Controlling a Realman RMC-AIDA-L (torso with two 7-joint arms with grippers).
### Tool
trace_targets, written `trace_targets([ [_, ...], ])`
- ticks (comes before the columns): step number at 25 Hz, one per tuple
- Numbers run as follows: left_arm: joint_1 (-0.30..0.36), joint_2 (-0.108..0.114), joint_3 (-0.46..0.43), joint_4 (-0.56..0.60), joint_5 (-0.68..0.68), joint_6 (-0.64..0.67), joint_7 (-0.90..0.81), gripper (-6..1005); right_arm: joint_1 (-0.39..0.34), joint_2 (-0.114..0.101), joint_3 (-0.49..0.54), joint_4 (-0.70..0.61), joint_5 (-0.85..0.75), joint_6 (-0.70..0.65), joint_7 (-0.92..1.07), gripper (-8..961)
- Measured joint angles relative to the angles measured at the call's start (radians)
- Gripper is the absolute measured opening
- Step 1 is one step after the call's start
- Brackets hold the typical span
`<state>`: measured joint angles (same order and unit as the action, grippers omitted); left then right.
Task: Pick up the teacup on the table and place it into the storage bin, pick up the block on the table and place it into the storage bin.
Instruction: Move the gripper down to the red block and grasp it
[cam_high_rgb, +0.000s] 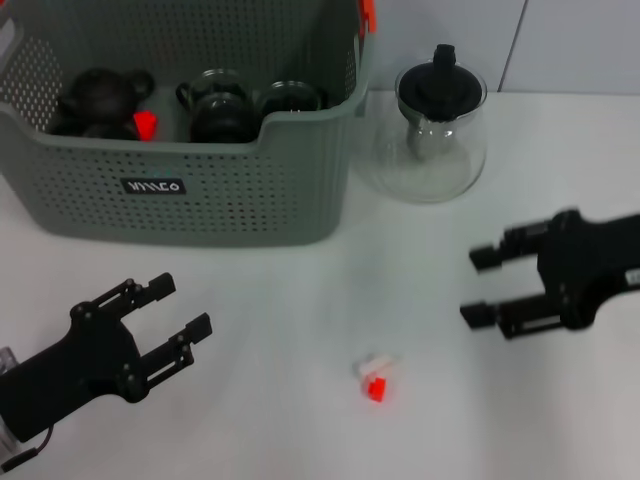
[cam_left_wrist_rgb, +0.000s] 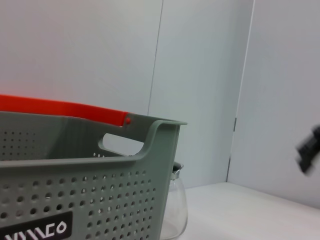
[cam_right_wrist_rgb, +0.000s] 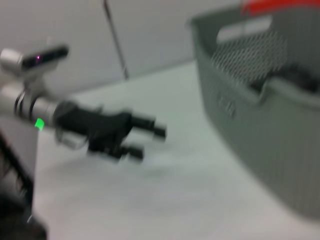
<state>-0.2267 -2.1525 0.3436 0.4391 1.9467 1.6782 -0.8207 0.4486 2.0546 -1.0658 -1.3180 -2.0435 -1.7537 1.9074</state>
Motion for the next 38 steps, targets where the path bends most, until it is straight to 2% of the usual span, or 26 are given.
trace_targets([
  [2, 0.003, 0.000, -0.005, 0.002, 0.002, 0.000, 0.000, 674, 0.023, 0.017, -0.009, -0.005, -0.070, -0.030, 0.035, 868],
  [5, 0.016, 0.002, -0.034, 0.006, 0.007, 0.004, 0.000, 674, 0.072, 0.043, -0.067, 0.008, -0.197, -0.028, 0.083, 757],
  [12, 0.040, 0.006, -0.064, 0.009, 0.009, 0.012, 0.000, 675, 0.186, 0.046, -0.295, 0.120, -0.265, 0.088, 0.179, 482],
  [17, 0.041, 0.005, -0.065, 0.010, 0.009, 0.012, 0.000, 675, 0.261, 0.048, -0.415, 0.225, -0.265, 0.155, 0.187, 485],
  [20, 0.041, 0.005, -0.064, 0.010, 0.009, 0.012, 0.000, 675, 0.278, 0.051, -0.468, 0.269, -0.263, 0.209, 0.203, 486],
  [30, 0.034, 0.005, -0.065, 0.007, 0.009, 0.010, 0.000, 675, 0.277, 0.054, -0.579, 0.323, -0.256, 0.355, 0.245, 484],
  [38, 0.036, 0.005, -0.064, 0.007, 0.009, 0.009, 0.000, 674, 0.274, 0.054, -0.604, 0.347, -0.225, 0.413, 0.241, 481],
])
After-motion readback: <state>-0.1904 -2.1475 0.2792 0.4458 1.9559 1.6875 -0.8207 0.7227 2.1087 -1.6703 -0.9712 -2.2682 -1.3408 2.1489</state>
